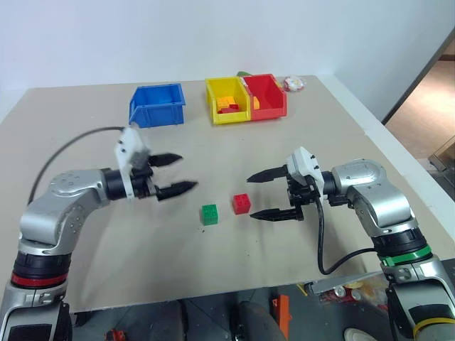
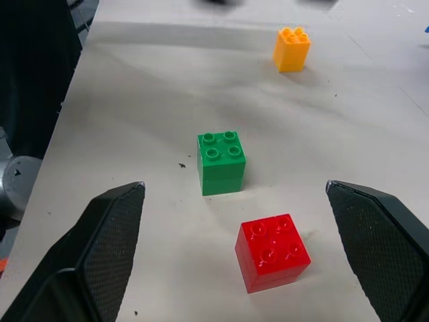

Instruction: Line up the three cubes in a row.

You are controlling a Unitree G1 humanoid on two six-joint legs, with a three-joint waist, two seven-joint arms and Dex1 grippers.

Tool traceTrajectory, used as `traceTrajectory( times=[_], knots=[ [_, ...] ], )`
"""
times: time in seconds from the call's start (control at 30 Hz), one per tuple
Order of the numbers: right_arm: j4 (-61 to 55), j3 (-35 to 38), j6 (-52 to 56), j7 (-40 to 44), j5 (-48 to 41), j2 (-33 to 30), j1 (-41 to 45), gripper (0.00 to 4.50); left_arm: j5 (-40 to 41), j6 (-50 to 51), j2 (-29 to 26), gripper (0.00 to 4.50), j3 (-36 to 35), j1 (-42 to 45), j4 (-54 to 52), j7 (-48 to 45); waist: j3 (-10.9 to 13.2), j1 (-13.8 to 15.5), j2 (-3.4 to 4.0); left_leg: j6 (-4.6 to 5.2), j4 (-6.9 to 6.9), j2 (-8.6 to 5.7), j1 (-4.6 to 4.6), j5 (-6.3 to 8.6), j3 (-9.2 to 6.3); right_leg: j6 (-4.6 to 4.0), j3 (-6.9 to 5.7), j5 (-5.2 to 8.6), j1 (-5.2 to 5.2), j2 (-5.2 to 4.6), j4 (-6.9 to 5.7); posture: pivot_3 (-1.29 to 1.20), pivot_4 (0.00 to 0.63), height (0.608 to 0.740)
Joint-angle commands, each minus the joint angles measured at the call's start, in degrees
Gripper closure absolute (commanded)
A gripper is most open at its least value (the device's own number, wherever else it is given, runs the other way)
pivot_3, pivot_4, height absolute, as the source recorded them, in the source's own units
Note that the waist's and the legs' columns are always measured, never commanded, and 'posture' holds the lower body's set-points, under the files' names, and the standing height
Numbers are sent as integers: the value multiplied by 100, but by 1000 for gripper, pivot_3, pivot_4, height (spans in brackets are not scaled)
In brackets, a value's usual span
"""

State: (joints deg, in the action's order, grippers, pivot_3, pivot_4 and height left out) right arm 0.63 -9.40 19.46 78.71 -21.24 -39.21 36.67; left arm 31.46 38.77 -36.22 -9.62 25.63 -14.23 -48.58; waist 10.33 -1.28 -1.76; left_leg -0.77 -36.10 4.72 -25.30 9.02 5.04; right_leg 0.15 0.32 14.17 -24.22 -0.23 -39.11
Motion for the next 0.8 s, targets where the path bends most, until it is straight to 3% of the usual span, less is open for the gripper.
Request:
traceTrajectory(
  times=[0.03,0.13,0.4,0.6,0.8],
  knots=[
    [-243,207,31,-22,-145,-78,16,0,-485,-159,412,39,-724,-462,-353,1540,0,-2,-1,0,5,-1,8,0,4,1,9,1,3,-2,0,0,150,740],
    [-254,197,24,4,-155,-112,-45,0,-675,-138,980,39,-967,-805,-735,2557,1,6,-3,0,8,-1,8,0,8,6,20,1,2,-5,2,0,150,740],
    [32,121,-164,113,-19,-96,129,0,-1333,-495,1926,39,-585,-1196,-802,3800,3,13,-11,1,-8,-8,8,-1,15,11,29,-17,5,-10,2,0,150,740],
    [179,165,-196,108,-59,3,197,0,-1619,-744,2293,39,-627,-1061,-254,4404,2,8,-12,3,-11,-8,14,-2,15,6,43,-32,3,0,3,0,150,740],
    [274,636,197,-614,-519,521,299,0,-1637,-846,2304,39,-734,-969,13,4559,2,5,-13,3,-8,-5,13,-2,14,6,50,-33,0,9,3,0,150,740]
  ],
)
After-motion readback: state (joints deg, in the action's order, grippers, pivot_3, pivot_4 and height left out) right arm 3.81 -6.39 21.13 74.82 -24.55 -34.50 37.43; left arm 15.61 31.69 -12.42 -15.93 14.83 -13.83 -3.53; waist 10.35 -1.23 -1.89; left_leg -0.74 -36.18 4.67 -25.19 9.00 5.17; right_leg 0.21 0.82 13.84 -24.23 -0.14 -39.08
